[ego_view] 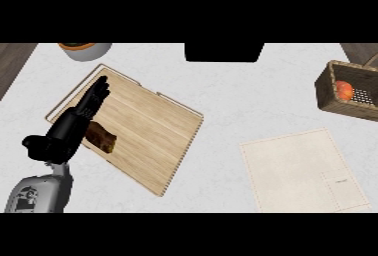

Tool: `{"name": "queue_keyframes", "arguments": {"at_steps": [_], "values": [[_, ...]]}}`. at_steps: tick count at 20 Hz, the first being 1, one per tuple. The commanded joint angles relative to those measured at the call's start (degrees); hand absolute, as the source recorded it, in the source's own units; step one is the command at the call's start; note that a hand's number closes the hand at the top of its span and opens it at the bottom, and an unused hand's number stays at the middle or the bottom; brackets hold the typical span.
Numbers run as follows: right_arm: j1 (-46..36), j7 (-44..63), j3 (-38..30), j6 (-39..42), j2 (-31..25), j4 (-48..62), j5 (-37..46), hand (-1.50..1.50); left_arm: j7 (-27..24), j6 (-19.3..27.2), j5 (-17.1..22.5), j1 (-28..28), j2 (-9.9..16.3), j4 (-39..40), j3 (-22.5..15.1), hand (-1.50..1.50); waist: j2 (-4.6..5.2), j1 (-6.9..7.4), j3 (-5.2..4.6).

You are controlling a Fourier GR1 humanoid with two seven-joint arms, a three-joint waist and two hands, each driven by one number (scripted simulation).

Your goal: Pick the squash from the placemat and place it in the basket

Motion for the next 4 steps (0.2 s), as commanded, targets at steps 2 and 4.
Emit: {"name": "queue_keyframes", "arguments": {"at_steps": [2, 4], "values": [[-1.3, 3.9, -5.3, 3.8, -5.5, 5.0, -5.1, -1.50, 1.1, -0.8, 0.8, 0.4, 0.1, -1.0, 0.0, 0.00, 0.06, 0.16, 0.06], [-3.2, 6.6, -4.6, 6.2, -8.3, 6.9, -4.9, -1.50, -0.1, 0.7, -0.9, -0.3, -0.9, -0.9, -1.1, 0.00, 0.17, 0.34, 0.04]]}}
